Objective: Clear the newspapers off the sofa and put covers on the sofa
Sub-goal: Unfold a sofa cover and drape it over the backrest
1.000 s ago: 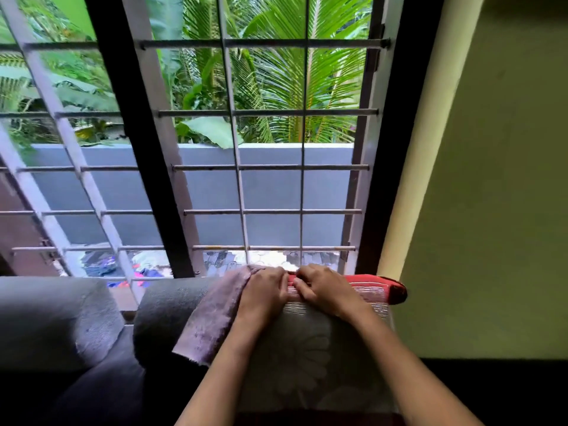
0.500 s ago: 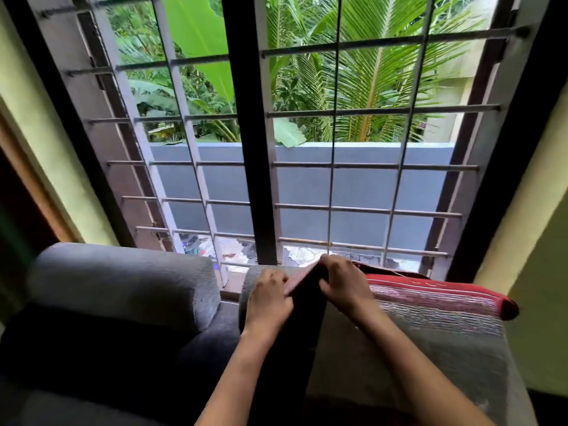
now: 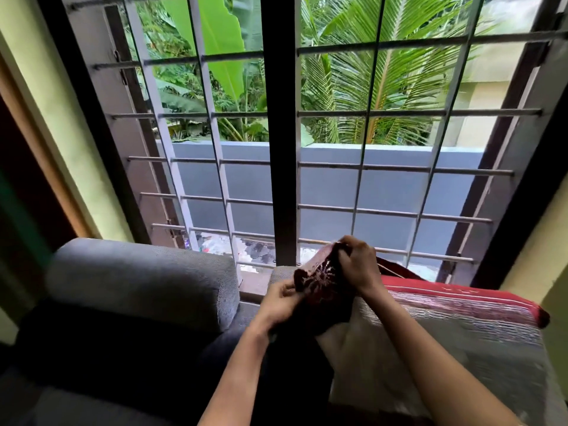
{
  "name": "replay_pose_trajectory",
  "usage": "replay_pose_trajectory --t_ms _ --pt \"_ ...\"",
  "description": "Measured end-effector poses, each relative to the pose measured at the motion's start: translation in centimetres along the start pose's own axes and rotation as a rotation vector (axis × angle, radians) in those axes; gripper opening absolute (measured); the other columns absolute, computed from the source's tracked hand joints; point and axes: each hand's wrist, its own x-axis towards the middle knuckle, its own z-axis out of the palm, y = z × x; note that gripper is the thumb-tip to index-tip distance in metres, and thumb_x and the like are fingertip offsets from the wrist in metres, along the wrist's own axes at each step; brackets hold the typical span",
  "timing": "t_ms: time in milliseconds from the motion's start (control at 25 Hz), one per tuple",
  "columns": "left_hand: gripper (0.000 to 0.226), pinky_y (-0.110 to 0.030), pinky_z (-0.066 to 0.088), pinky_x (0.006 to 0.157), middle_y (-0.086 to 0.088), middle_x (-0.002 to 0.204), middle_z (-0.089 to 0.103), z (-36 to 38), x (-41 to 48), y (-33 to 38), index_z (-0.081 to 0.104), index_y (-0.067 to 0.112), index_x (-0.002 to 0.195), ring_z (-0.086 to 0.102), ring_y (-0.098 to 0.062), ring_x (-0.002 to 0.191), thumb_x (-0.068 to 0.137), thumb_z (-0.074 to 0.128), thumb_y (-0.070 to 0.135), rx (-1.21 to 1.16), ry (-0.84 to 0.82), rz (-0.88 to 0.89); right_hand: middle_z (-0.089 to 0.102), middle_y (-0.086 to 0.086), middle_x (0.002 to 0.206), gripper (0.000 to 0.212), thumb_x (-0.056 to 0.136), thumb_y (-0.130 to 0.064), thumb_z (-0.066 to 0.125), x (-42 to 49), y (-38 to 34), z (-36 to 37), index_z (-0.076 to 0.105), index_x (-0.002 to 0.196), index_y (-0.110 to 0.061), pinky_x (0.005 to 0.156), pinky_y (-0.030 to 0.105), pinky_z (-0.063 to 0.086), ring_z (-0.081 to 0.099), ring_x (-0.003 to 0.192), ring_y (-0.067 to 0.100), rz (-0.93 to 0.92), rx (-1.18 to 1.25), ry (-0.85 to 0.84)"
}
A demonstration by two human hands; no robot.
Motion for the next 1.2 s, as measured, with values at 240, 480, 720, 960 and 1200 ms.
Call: replay_pose_trajectory --t_ms 240,480,720,960,1200 --pt "0.020 -0.020 0.045 0.048 -0.005 0.077 0.059 -4.4 3.0 3.4 0.062 0.010 0.081 0.057 -0.017 0.063 0.093 0.054 0.024 -0.263 0.430 -0.035 0.064 0.012 0.118 0.034 0.093 -0.007 0.050 0.7 0.0 1.9 0.056 0.126 -0.008 0.084 0.022 0.044 0.061 0.104 0.023 0.007 0.035 -0.224" --pt "0.017 -0.024 0.039 0.056 -0.003 0.067 0.057 -4.5 2.5 -1.1 0.059 0.012 0.071 0.052 -0.017 0.065 0.088 0.060 0.013 -0.055 0.433 -0.059 0.066 0.016 0.110 0.025 0.096 -0.019 0.048 0.2 1.3 4.0 0.059 0.115 -0.008 0.082 0.036 0.050 0.062 0.099 0.030 -0.065 -0.158 -0.236" --pt "0.011 -0.027 0.035 0.062 -0.011 0.081 0.059 -3.9 4.8 1.2 0.057 0.005 0.089 0.053 -0.023 0.075 0.091 0.055 0.016 0.016 0.758 0.119 0.067 0.013 0.084 0.027 0.098 -0.028 0.043 0.5 1.3 3.0 0.061 0.095 -0.008 0.057 0.030 0.039 0.063 0.076 0.031 -0.099 -0.203 0.029" --pt "0.032 -0.032 0.037 0.070 -0.008 0.075 0.053 -2.4 4.4 -1.8 0.060 0.005 0.072 0.048 -0.021 0.074 0.091 0.054 0.030 -0.125 0.701 -0.078 0.065 0.005 0.094 0.032 0.092 -0.046 0.047 0.4 2.6 1.6 0.064 0.093 -0.018 0.073 0.031 0.047 0.061 0.088 0.023 0.041 -0.409 -0.321" --pt "0.032 -0.029 0.035 0.064 -0.001 0.056 0.051 -3.1 4.4 -1.7 0.056 0.017 0.057 0.048 -0.020 0.065 0.088 0.062 0.022 -0.038 0.677 0.050 0.060 0.008 0.110 0.025 0.096 -0.033 0.046 1.0 1.7 2.9 0.055 0.107 -0.013 0.086 0.039 0.046 0.056 0.100 0.024 0.051 -0.418 -0.226"
